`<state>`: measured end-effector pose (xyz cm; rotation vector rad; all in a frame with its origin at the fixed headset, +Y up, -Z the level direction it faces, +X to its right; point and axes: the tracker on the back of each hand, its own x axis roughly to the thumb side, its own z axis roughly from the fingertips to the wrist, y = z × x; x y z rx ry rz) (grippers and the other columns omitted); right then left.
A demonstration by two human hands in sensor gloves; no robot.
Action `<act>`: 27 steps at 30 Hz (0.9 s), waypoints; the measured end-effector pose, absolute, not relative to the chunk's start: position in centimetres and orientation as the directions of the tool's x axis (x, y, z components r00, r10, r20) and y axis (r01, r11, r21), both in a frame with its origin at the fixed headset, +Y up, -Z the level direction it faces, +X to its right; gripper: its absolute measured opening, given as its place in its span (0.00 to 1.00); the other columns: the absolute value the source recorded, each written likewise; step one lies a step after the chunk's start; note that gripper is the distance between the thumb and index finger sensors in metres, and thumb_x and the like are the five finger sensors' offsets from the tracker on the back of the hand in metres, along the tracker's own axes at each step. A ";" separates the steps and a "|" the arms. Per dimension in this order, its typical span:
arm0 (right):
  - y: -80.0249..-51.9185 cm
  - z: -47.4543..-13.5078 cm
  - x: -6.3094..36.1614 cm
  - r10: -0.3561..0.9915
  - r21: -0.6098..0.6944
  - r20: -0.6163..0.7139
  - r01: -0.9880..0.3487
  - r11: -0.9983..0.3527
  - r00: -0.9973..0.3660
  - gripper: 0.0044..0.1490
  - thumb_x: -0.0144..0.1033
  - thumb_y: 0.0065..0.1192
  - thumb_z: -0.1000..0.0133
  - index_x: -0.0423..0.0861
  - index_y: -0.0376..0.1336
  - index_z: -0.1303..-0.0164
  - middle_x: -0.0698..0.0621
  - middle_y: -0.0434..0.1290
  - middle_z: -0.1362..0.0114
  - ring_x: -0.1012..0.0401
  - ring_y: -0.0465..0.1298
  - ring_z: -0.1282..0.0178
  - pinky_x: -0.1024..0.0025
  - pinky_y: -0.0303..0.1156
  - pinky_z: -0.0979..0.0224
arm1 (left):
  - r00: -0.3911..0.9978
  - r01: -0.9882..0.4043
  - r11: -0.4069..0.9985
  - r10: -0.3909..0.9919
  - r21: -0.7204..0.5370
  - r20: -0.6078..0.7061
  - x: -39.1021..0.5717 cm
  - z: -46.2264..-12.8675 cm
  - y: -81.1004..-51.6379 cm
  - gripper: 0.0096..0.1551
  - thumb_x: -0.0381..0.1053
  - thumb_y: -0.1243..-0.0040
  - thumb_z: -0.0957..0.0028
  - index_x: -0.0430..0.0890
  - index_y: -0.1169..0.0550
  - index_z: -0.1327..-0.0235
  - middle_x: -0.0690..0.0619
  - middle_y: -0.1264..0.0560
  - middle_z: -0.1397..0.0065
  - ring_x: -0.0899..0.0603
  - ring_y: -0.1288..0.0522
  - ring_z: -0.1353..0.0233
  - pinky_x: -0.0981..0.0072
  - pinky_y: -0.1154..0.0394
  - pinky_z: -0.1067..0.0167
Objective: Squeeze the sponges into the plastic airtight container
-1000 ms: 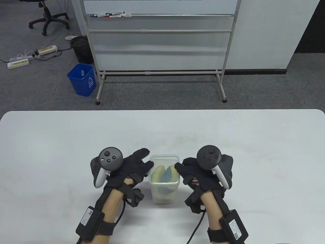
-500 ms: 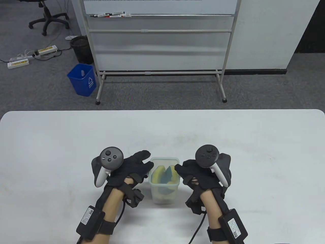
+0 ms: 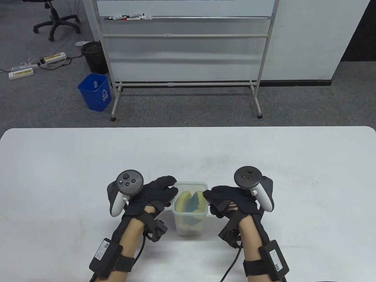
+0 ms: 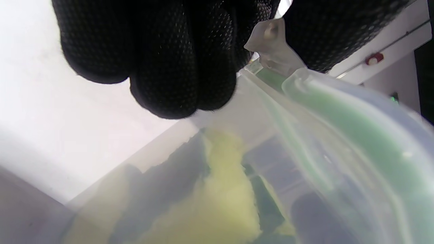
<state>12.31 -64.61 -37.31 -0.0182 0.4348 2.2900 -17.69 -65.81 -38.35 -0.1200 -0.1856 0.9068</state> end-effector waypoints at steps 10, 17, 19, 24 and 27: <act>-61.5 -35.1 9.7 0.420 0.029 -0.060 -0.422 -0.906 -0.905 0.41 0.58 0.69 0.47 0.52 0.61 0.26 0.46 0.69 0.22 0.46 0.74 0.27 0.42 0.63 0.23 | 0.869 -0.481 0.869 0.454 0.116 0.197 -16.3 -36.4 -62.8 0.30 0.65 0.31 0.54 0.52 0.24 0.43 0.46 0.25 0.33 0.37 0.24 0.32 0.41 0.25 0.35; -61.7 -35.2 9.6 0.434 0.068 -0.053 -0.437 -0.897 -0.899 0.31 0.57 0.66 0.46 0.47 0.75 0.42 0.47 0.81 0.36 0.48 0.80 0.36 0.44 0.67 0.26 | 0.890 -0.440 0.891 0.416 0.113 0.188 -15.8 -36.2 -62.6 0.21 0.65 0.33 0.52 0.50 0.14 0.60 0.49 0.16 0.47 0.39 0.17 0.44 0.44 0.20 0.42; -61.9 -35.3 9.8 0.458 0.081 -0.054 -0.461 -0.884 -0.887 0.32 0.57 0.66 0.46 0.47 0.75 0.42 0.47 0.81 0.37 0.48 0.81 0.37 0.44 0.67 0.26 | 0.893 -0.432 0.897 0.412 0.094 0.181 -15.9 -36.3 -62.7 0.22 0.65 0.34 0.51 0.49 0.14 0.60 0.48 0.16 0.47 0.39 0.16 0.44 0.44 0.20 0.42; -62.0 -35.4 9.9 0.475 0.097 -0.056 -0.478 -0.873 -0.878 0.32 0.57 0.66 0.46 0.46 0.75 0.42 0.46 0.82 0.37 0.48 0.81 0.37 0.44 0.67 0.26 | 0.866 -0.484 0.874 0.470 0.049 0.170 -16.1 -36.5 -63.1 0.24 0.65 0.35 0.51 0.47 0.14 0.59 0.48 0.16 0.47 0.39 0.16 0.45 0.44 0.20 0.43; -62.1 -35.5 10.0 0.491 0.109 -0.054 -0.494 -0.863 -0.869 0.32 0.57 0.66 0.46 0.46 0.75 0.42 0.46 0.81 0.36 0.47 0.81 0.37 0.44 0.67 0.26 | 0.860 -0.496 0.867 0.483 0.043 0.167 -16.2 -36.6 -63.2 0.24 0.65 0.35 0.51 0.47 0.14 0.59 0.48 0.15 0.47 0.39 0.16 0.45 0.43 0.20 0.43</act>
